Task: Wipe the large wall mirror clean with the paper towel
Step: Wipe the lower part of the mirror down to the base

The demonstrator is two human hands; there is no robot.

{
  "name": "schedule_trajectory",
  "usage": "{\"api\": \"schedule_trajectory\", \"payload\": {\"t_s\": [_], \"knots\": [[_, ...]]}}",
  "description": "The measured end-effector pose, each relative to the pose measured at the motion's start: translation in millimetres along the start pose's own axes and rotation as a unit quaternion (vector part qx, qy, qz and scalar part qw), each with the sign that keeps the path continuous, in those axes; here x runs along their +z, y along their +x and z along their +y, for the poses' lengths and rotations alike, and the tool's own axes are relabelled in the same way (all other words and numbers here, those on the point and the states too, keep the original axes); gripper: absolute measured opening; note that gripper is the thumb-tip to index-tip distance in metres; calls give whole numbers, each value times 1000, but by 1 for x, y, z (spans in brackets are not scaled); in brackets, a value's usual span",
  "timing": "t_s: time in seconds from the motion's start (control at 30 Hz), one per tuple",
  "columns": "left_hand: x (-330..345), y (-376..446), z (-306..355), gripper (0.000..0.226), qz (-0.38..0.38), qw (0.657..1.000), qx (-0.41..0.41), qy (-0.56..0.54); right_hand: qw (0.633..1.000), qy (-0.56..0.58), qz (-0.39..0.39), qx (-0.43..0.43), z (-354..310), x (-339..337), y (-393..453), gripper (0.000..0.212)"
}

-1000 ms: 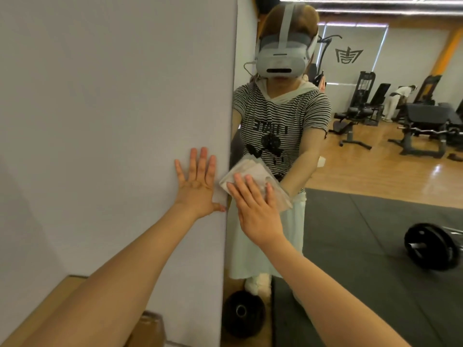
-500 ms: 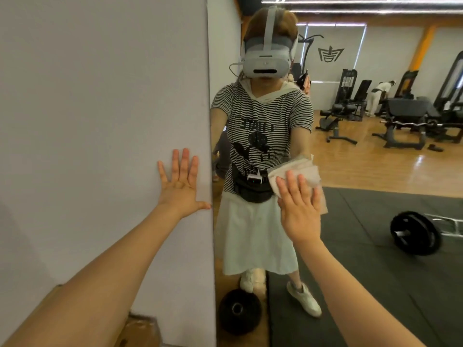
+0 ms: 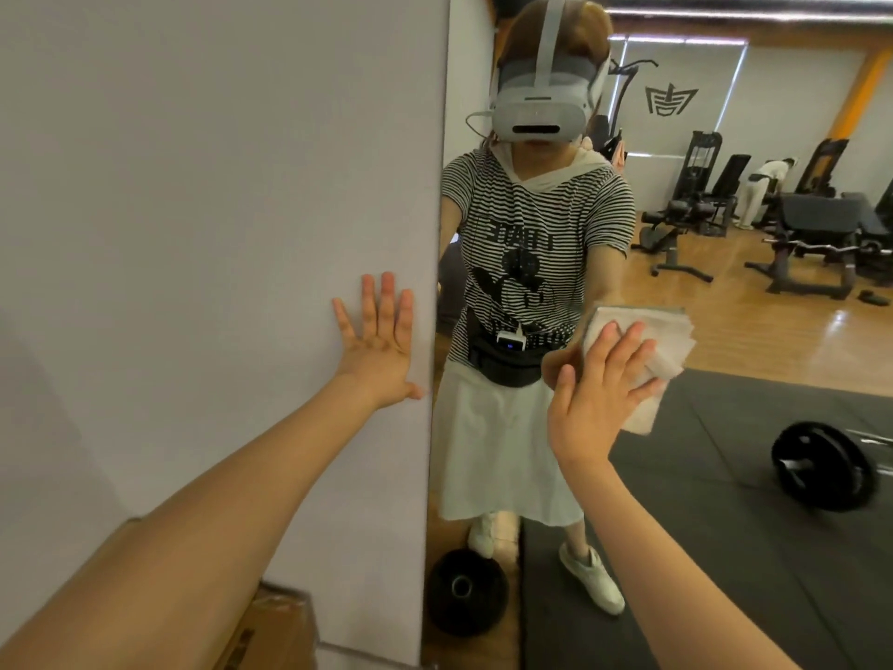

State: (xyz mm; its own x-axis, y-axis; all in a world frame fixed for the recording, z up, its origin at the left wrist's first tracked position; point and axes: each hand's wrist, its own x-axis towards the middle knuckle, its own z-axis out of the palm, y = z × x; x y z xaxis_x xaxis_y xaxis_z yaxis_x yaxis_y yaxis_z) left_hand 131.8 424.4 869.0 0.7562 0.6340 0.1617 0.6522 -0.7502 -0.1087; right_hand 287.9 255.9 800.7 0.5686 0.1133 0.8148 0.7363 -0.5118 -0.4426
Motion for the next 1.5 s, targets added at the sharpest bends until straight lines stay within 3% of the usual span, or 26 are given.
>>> {"api": "schedule_trajectory", "payload": {"t_s": [0.2,0.33,0.53,0.8,0.87,0.93,1.03,1.07,1.17,1.3,1.43,1.5], "knots": [[3,4,1,137,1,1000,-4,-9,985,-22,-38,-165,-61,45,-27,60],[7,7,2,133,11,1000,0,-14,990,-19,-21,-137,-76,64,-46,71],[11,9,-1,131,30,999,16,-34,978,-40,-126,-160,-63,77,-103,63],[11,6,-2,133,56,997,40,-23,963,-62,-193,-177,-59,49,-102,69],[14,2,-4,125,88,994,57,-27,958,-34,-207,-196,-57,35,-94,68],[25,-8,-2,108,166,980,58,-91,949,30,-239,-203,-52,23,-87,67],[61,-33,19,76,333,923,22,-189,924,152,-305,-175,-37,19,-79,64],[75,-42,31,68,357,910,24,-208,918,173,-314,-169,-33,19,-78,63],[110,-54,66,61,311,917,62,-243,906,216,-337,-138,-26,11,-75,59],[136,-45,88,71,252,947,48,-195,896,232,-352,-138,-7,-2,-74,57],[139,-37,103,80,261,949,1,-178,893,190,-378,-153,17,-17,-71,62],[138,-35,113,86,279,942,-25,-185,913,152,-337,-171,32,-29,-68,61]]}}
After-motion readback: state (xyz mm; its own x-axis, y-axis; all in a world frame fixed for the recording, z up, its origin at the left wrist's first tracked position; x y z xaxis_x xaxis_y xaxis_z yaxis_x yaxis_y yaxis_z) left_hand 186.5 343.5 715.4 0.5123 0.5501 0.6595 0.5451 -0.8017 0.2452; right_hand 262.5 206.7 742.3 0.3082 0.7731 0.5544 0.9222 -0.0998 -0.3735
